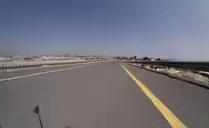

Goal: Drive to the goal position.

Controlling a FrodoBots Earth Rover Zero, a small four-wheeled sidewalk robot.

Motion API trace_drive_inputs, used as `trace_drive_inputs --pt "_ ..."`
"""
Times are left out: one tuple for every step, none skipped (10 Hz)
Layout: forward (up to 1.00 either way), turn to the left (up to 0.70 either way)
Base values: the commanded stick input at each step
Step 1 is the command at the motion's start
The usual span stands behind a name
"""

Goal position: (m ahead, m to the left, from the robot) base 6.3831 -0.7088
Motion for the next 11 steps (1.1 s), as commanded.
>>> trace_drive_inputs --pt "1.00 0.00" --pt "1.00 0.00" --pt "1.00 0.00" --pt "1.00 -0.03" --pt "1.00 -0.17" --pt "1.00 -0.24" --pt "1.00 -0.11" --pt "1.00 0.00" --pt "1.00 0.00" --pt "1.00 0.00" --pt "1.00 0.00"
